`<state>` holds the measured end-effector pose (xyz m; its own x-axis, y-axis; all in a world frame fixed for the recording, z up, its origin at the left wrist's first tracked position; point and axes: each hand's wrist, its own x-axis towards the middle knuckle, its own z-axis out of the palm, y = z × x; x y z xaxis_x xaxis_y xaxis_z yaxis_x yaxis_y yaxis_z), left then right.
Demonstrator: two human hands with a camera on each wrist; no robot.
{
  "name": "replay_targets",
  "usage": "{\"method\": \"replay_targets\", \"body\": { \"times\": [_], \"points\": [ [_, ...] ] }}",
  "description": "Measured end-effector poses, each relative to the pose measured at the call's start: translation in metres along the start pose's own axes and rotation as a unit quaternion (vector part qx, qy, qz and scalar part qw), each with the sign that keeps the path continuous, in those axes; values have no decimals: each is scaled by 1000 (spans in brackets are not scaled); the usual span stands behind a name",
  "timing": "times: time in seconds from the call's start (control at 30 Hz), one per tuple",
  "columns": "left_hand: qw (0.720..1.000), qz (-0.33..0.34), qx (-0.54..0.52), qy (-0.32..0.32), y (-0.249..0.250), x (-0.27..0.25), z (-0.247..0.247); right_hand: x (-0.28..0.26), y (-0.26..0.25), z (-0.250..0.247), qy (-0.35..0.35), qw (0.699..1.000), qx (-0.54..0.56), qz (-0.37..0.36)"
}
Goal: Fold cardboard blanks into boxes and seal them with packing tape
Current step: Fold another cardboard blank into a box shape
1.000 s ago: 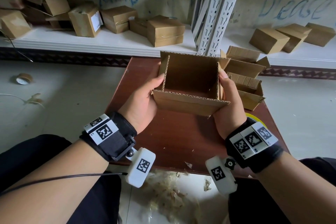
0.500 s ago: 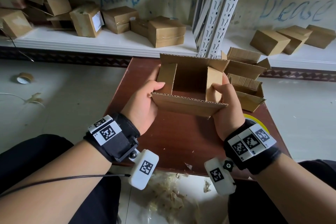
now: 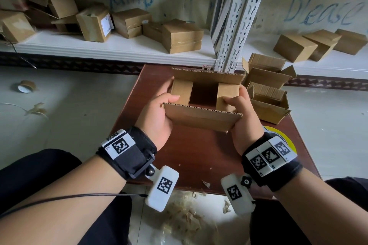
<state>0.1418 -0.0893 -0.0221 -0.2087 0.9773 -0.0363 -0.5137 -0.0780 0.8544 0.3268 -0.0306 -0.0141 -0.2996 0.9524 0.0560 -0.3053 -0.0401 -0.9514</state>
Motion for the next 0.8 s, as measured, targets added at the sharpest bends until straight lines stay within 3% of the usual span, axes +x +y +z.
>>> {"method": "replay_targets", "body": {
  "times": [0.07,0.1,0.17,0.2,0.4,0.63,0.8],
  "points": [
    [993,-49,-99,29,3,0,6,0,0,-2,6,1000,-15,1],
    [994,-34,-107,15,4,-5,8,1,0,-2,10,1000,-26,-1],
    [999,-17,-46,-11,1,-6,8,3,0,-2,14,999,-41,-6],
    [1000,-8,-15,6,-1,-6,8,3,0,-2,19,999,-41,-13],
    [999,-15,-22,41,-1,3,2,2,0,1,17,1000,-21,-9],
    [1000,-14,1,17,-3,3,7,5,7,2,35,999,-35,23],
    [998,-22,19,58,-5,6,5,6,8,2,30,998,-9,53]
  ]
}}
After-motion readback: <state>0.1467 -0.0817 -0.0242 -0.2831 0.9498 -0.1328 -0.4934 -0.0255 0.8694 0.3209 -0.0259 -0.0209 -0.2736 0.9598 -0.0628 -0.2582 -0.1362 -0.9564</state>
